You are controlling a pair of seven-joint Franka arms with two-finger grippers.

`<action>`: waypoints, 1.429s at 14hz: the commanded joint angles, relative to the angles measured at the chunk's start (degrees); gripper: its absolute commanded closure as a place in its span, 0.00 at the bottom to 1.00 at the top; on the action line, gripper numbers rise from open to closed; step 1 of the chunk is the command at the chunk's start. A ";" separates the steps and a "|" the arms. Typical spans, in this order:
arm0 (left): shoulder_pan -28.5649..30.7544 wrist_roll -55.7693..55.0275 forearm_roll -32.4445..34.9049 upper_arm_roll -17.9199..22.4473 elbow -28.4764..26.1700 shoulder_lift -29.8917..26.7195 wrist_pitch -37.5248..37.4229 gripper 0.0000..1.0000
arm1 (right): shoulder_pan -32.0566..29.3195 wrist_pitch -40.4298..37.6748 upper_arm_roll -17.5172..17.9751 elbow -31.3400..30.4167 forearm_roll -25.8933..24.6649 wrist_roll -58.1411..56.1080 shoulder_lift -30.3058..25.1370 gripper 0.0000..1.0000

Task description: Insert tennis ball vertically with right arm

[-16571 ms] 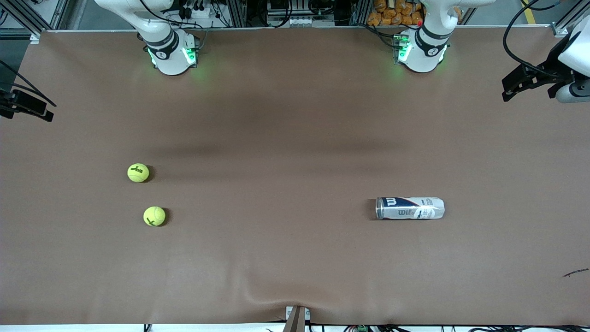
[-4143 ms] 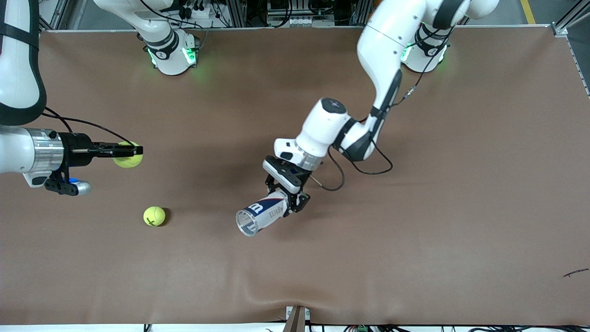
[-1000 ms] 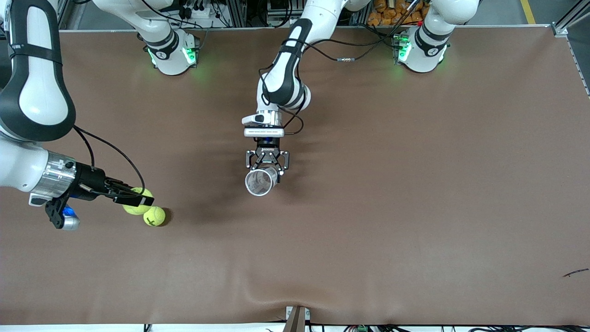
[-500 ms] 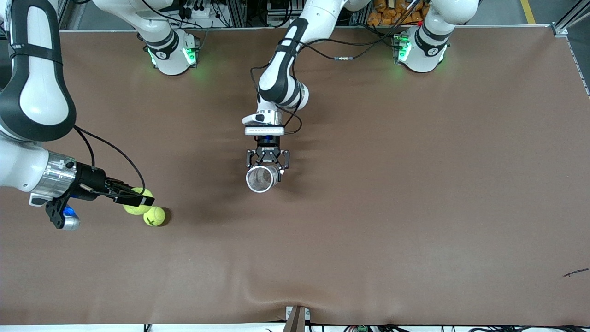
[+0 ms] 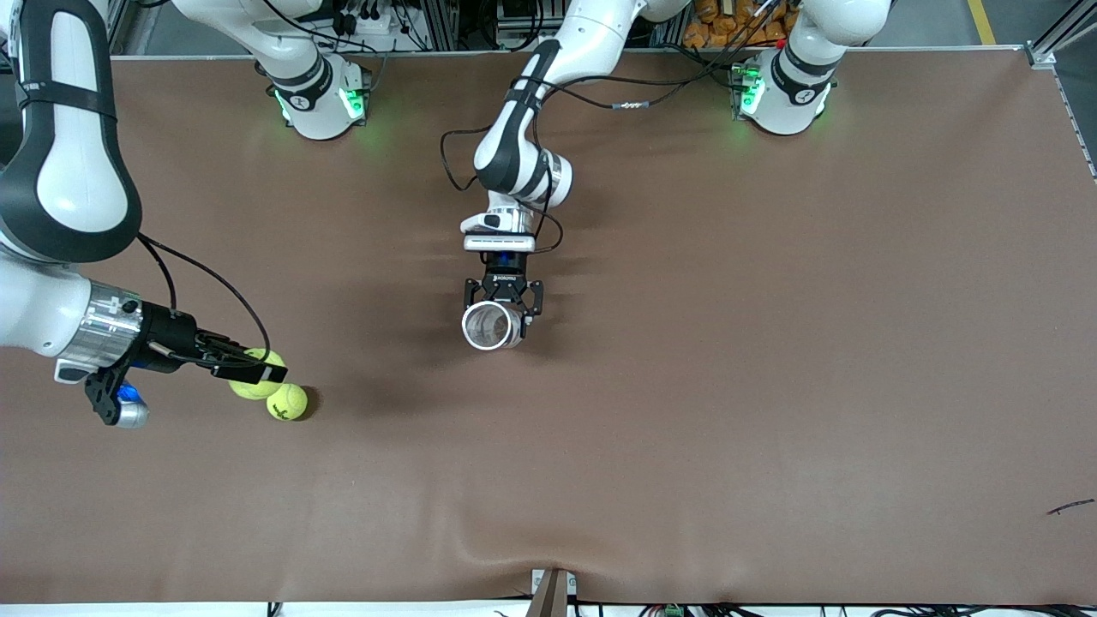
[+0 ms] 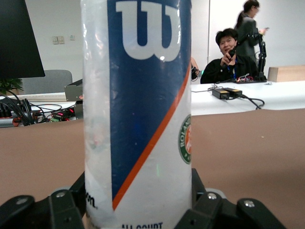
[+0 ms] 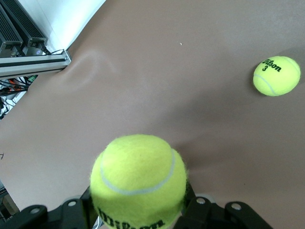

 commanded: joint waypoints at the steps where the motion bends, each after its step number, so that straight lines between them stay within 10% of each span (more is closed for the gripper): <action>1: 0.16 -7.93 4.00 0.15 1.84 1.10 -1.15 0.19 | 0.41 0.80 -0.08 -0.91 0.80 0.77 -1.00 1.00; 20: 5.26 -32.99 34.06 -9.08 3.61 0.66 -14.50 0.19 | 12.36 12.39 0.01 -0.65 1.59 15.26 2.42 1.00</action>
